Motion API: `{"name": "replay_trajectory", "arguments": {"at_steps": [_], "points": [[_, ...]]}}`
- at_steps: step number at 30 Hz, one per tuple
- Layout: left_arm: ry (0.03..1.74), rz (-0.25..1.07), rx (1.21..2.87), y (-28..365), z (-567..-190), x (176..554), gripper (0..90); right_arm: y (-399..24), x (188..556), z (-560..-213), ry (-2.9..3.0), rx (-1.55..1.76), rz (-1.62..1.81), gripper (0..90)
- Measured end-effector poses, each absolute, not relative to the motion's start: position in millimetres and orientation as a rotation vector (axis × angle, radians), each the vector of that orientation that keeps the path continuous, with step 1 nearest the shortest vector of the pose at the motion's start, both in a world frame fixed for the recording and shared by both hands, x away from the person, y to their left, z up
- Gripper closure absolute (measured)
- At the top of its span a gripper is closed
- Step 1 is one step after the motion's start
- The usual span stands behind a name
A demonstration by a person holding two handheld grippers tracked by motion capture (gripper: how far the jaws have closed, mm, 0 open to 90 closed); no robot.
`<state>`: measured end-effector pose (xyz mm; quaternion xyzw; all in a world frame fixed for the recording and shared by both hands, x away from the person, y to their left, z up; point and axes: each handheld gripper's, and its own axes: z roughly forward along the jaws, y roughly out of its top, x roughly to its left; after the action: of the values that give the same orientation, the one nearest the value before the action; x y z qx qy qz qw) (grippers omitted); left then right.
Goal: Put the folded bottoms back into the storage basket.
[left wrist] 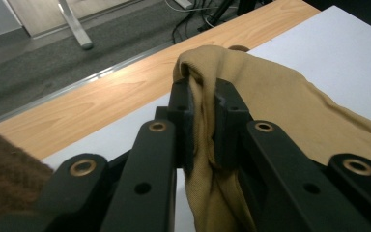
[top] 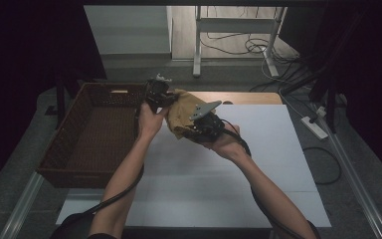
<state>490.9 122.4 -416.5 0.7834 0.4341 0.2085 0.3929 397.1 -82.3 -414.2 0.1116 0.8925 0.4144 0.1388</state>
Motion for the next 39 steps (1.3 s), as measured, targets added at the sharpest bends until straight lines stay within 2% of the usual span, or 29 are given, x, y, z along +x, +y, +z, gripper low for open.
{"name": "replay_trajectory", "arguments": {"at_steps": [39], "points": [[1.255,0.640,1.820,255,-387,465,80.4,34,401,-395,2.545,0.125,1.293,76.9]]}}
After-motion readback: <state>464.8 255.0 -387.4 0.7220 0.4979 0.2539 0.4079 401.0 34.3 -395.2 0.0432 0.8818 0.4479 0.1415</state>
